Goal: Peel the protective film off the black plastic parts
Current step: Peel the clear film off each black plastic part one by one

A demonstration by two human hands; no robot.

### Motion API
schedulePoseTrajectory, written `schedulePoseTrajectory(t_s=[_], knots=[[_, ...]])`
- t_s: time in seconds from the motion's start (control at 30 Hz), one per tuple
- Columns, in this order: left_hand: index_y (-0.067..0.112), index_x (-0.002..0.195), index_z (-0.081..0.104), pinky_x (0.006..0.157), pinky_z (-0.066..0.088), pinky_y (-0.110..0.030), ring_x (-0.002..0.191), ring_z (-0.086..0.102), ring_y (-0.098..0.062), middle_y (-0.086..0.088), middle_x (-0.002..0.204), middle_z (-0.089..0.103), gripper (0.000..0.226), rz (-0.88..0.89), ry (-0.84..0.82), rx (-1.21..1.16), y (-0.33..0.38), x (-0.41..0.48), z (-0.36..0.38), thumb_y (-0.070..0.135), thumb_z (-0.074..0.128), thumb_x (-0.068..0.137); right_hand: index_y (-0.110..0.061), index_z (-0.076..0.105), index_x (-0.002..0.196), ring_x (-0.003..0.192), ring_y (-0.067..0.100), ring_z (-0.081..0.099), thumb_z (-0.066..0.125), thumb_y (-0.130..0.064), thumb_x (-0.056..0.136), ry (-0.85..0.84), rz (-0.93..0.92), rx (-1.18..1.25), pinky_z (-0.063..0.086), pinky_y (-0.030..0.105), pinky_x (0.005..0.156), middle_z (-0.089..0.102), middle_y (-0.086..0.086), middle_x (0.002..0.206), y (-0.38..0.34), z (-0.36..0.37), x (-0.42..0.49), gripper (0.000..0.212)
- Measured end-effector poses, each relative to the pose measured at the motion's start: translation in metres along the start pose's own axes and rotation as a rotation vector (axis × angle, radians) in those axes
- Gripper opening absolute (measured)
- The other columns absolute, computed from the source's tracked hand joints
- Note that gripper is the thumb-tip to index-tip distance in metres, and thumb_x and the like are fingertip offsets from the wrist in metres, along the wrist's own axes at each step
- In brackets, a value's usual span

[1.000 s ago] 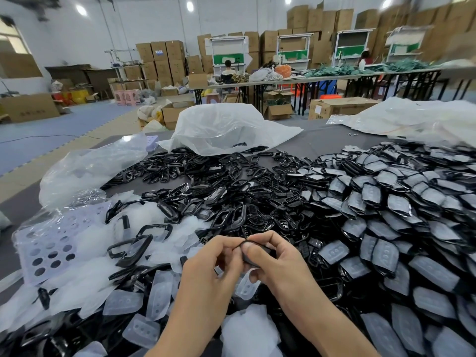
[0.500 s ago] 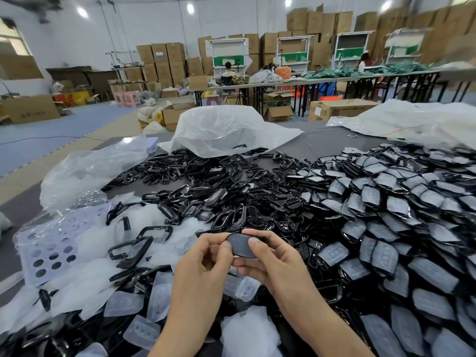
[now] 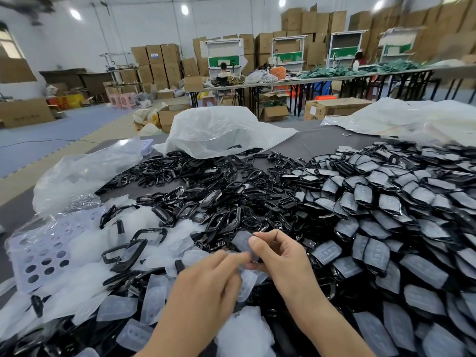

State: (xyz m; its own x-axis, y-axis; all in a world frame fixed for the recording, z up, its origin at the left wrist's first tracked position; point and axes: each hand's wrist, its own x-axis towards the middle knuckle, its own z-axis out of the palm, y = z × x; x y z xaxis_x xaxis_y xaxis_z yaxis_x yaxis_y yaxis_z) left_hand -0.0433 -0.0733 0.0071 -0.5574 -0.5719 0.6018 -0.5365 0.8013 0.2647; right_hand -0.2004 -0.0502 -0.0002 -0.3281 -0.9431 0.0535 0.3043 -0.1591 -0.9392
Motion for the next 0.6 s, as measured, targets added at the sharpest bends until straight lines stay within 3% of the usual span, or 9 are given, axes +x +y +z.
schedulePoseTrajectory(t_s=[0.2, 0.33, 0.43, 0.6], knots=[[0.036, 0.109, 0.069, 0.054, 0.037, -0.011, 0.061, 0.054, -0.003, 0.020, 0.086, 0.064, 0.036, 0.042, -0.033, -0.084, 0.011, -0.001, 0.007, 0.019, 0.047, 0.087, -0.004, 0.066, 0.094, 0.076, 0.027, 0.075, 0.068, -0.008, 0.092, 0.017, 0.042, 0.049, 0.061, 0.028, 0.069, 0.074, 0.007, 0.075, 0.000, -0.002, 0.002, 0.004], [0.044, 0.107, 0.060, 0.047, 0.034, -0.010, 0.048, 0.045, -0.002, 0.019, 0.063, 0.056, 0.022, -0.256, 0.133, -0.303, 0.004, -0.004, 0.009, 0.032, 0.045, 0.095, -0.004, 0.069, 0.091, 0.071, 0.023, 0.073, 0.068, -0.008, 0.092, 0.014, 0.034, 0.044, 0.060, 0.027, 0.066, 0.073, 0.008, 0.077, -0.001, 0.000, 0.003, 0.004], [0.050, 0.106, 0.054, 0.049, 0.040, -0.017, 0.050, 0.049, -0.005, 0.007, 0.068, 0.059, 0.015, -0.448, 0.171, -0.511, -0.001, 0.001, 0.011, 0.043, 0.051, 0.093, -0.003, 0.068, 0.094, 0.071, 0.025, 0.074, 0.068, -0.008, 0.092, -0.033, 0.050, 0.039, 0.058, 0.024, 0.063, 0.076, 0.009, 0.083, -0.001, 0.001, 0.002, 0.005], [0.040, 0.086, 0.060, 0.052, 0.045, -0.021, 0.055, 0.054, -0.011, -0.005, 0.066, 0.062, 0.021, -0.532, 0.106, -0.659, 0.001, 0.005, 0.011, 0.022, 0.058, 0.096, -0.007, 0.067, 0.093, 0.071, 0.021, 0.071, 0.068, -0.009, 0.093, -0.112, 0.050, -0.012, 0.056, 0.021, 0.064, 0.075, 0.005, 0.086, 0.002, 0.004, -0.001, 0.002]])
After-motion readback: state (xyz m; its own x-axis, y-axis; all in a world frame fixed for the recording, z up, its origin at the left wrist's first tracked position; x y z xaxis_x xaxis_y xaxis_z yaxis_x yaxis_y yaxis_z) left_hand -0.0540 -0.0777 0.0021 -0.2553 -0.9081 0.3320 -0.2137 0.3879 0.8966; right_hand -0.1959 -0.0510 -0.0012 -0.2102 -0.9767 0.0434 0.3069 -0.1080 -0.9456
